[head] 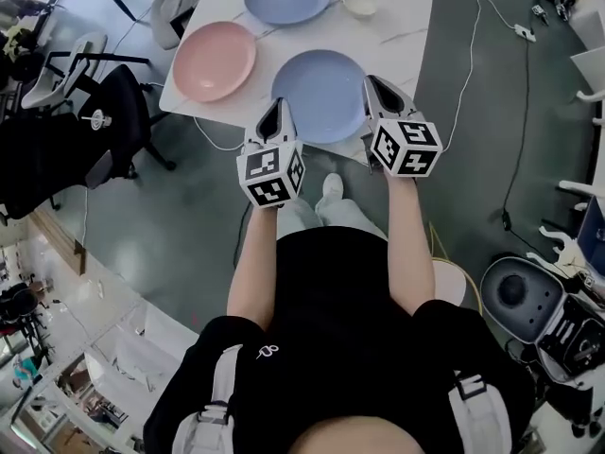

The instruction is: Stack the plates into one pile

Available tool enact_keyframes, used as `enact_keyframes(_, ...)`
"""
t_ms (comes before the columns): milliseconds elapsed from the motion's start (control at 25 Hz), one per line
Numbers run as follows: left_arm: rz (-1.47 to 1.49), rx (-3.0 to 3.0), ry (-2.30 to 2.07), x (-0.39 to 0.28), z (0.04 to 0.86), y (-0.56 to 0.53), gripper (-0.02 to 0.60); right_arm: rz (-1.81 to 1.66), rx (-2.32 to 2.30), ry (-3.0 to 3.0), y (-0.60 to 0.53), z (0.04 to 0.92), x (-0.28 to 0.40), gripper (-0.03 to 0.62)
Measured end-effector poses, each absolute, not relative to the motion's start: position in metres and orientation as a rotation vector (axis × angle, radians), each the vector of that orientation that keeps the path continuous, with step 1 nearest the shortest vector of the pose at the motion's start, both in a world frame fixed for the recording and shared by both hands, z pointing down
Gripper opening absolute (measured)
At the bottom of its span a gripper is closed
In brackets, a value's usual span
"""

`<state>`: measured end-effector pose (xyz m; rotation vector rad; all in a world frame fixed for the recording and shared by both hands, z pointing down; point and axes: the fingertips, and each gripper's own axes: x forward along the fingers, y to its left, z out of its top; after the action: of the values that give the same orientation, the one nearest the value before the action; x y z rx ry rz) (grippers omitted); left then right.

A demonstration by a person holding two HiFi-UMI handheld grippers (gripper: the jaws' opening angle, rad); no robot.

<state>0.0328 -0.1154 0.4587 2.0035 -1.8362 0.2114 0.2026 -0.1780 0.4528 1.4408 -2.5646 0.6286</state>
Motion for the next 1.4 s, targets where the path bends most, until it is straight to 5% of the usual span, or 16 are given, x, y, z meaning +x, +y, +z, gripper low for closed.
enact_keyframes(640,0.457,1.862,-1.815,-0.009,0.533,-0.145,0.017,0.696,1.490,-2.320,-0.202,0.536,0.226,0.008)
enact_keyframes(1000,0.585,1.732,-1.670,-0.016,0.595,-0.139,0.113,0.822,1.447,-2.163,-0.195,0.596,0.238,0.084)
enact_keyframes(1400,0.610,1.666,-1.573,-0.007,0.624,-0.128,0.094,0.896,1.365,-2.119,-0.184,0.619,0.232,0.070)
